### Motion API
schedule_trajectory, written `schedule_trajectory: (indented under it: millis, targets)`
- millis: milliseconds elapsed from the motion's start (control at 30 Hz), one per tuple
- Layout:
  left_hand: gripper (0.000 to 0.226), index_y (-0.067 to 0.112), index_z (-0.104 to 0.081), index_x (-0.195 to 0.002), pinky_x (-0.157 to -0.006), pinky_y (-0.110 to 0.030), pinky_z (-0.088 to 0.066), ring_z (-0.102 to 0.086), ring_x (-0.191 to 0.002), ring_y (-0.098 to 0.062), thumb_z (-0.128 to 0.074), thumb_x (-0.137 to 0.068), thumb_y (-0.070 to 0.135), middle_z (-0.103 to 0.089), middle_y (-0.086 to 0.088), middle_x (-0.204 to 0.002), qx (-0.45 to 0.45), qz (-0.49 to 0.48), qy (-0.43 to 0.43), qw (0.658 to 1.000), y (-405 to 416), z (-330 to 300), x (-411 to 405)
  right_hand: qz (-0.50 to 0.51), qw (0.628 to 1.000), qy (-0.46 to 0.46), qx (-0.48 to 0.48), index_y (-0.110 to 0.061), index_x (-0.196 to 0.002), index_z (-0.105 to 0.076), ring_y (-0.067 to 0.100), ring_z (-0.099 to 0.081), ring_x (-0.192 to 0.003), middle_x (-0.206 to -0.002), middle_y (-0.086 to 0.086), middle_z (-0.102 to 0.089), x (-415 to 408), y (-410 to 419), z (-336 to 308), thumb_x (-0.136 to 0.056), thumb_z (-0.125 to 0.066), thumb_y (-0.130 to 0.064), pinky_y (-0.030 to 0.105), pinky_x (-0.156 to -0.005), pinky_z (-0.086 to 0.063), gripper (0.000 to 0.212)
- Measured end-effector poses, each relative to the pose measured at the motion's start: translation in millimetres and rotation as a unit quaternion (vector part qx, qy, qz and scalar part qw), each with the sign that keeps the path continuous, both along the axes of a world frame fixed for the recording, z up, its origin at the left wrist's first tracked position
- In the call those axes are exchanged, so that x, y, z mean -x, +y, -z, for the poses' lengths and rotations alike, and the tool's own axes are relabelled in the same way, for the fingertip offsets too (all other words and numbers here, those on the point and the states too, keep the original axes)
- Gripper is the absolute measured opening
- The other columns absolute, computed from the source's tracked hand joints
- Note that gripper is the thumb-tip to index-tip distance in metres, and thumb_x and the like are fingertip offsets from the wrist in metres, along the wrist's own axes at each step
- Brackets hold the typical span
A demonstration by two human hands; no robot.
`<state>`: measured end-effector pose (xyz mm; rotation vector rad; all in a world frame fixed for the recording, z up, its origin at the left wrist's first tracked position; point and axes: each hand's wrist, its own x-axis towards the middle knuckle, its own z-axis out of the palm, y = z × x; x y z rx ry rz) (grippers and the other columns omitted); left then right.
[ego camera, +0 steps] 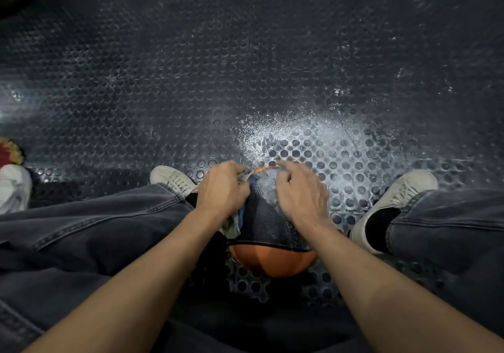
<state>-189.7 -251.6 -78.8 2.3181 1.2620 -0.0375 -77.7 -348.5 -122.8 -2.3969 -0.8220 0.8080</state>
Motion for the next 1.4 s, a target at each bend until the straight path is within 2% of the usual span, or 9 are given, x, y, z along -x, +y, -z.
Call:
schedule_trajectory:
  millis: [167,333,500,667,767,933,1100,1300,1400]
  targets:
    - [0.011,0.022,-0.070,-0.090,-0.071,-0.037,-0.051,-0.061,-0.083,-0.019,-0.060,-0.086,0.021,-0.064,0.012,-0.097,-0.001,0.167,-0.008,0.986,-24.1,-13.7,14.8,0.014,1.000,0.005,-0.012,-0.030,-0.108,-0.069,0.012,-0.058,-0.080,-0.107,-0.006,-0.062,-8.0,-0.8,5.6,-0.098,-0.040,-0.027,0.047,-0.092,-0.053,0.030]
    - [0.027,0.029,-0.057,-0.066,-0.061,-0.030,-0.039,-0.053,-0.064,-0.016,-0.060,-0.091,0.020,-0.051,0.011,-0.064,0.015,0.020,0.017,1.000,-0.2,-1.1,2.7,-0.001,1.000,0.006,-0.023,-0.031,-0.115,-0.067,0.013,-0.061,-0.086,-0.106,-0.010,-0.063,4.2,3.6,5.1,-0.096,-0.035,-0.035,0.050,-0.092,-0.053,0.037]
    - [0.009,0.025,-0.071,-0.084,-0.068,-0.032,-0.049,-0.060,-0.077,-0.014,-0.063,-0.088,0.024,-0.064,0.012,-0.089,0.042,0.156,-0.044,0.986,-25.5,-8.1,22.3,0.010,1.000,0.015,-0.025,-0.031,-0.109,-0.068,0.003,-0.045,-0.064,-0.098,-0.014,-0.054,-8.6,0.3,10.5,-0.098,-0.040,-0.030,0.047,-0.087,-0.052,0.030]
    - [0.009,0.024,-0.074,-0.091,-0.062,-0.027,-0.040,-0.056,-0.067,-0.014,-0.066,-0.090,0.028,-0.066,0.002,-0.079,0.054,-0.006,-0.008,0.998,7.3,8.3,0.0,-0.009,0.999,0.008,-0.031,-0.029,-0.118,-0.066,0.008,-0.057,-0.079,-0.095,-0.016,-0.058,-1.2,-0.2,8.5,-0.100,-0.040,-0.030,0.048,-0.094,-0.052,0.032]
    - [0.010,0.023,-0.075,-0.095,-0.062,-0.027,-0.043,-0.056,-0.070,-0.011,-0.067,-0.090,0.025,-0.065,0.005,-0.085,0.071,0.064,-0.036,0.995,0.7,5.7,5.1,0.003,1.000,-0.001,-0.022,-0.029,-0.118,-0.065,0.008,-0.058,-0.076,-0.102,-0.011,-0.063,-4.0,-1.1,9.6,-0.100,-0.040,-0.031,0.047,-0.092,-0.053,0.031]
    - [0.011,0.028,-0.071,-0.079,-0.064,-0.033,-0.050,-0.060,-0.070,-0.016,-0.067,-0.088,0.030,-0.060,0.012,-0.074,0.059,0.095,-0.048,0.993,-5.9,0.9,17.6,-0.047,0.998,0.017,-0.031,-0.030,-0.113,-0.067,-0.001,-0.041,-0.056,-0.079,-0.017,-0.057,-12.1,-2.2,9.6,-0.102,-0.043,-0.029,0.019,-0.064,-0.037,0.027]
    - [0.011,0.021,-0.075,-0.092,-0.072,-0.036,-0.052,-0.061,-0.075,-0.020,-0.067,-0.089,0.027,-0.063,0.005,-0.074,0.069,0.012,-0.026,0.997,2.9,8.7,2.1,-0.016,1.000,-0.005,-0.025,-0.030,-0.114,-0.066,0.004,-0.050,-0.063,-0.080,-0.015,-0.059,-5.4,0.0,9.5,-0.101,-0.042,-0.031,0.040,-0.088,-0.054,0.028]
    - [0.009,0.025,-0.075,-0.090,-0.058,-0.025,-0.047,-0.056,-0.065,-0.010,-0.066,-0.090,0.027,-0.065,0.007,-0.078,0.066,0.055,-0.039,0.996,-7.0,3.7,13.2,-0.077,0.996,0.039,-0.037,-0.032,-0.118,-0.066,0.001,-0.037,-0.045,-0.071,-0.013,-0.059,-15.4,-4.1,11.6,-0.102,-0.043,-0.030,0.010,-0.041,-0.027,0.027]
    - [0.012,0.019,-0.074,-0.095,-0.046,-0.017,-0.041,-0.057,-0.057,-0.014,-0.064,-0.091,0.024,-0.060,0.009,-0.064,0.094,-0.009,0.007,0.996,8.8,9.5,0.7,-0.065,0.997,0.016,-0.035,-0.032,-0.118,-0.066,-0.002,-0.039,-0.051,-0.072,-0.018,-0.052,-8.3,-1.9,10.3,-0.101,-0.044,-0.031,0.013,-0.048,-0.027,0.027]
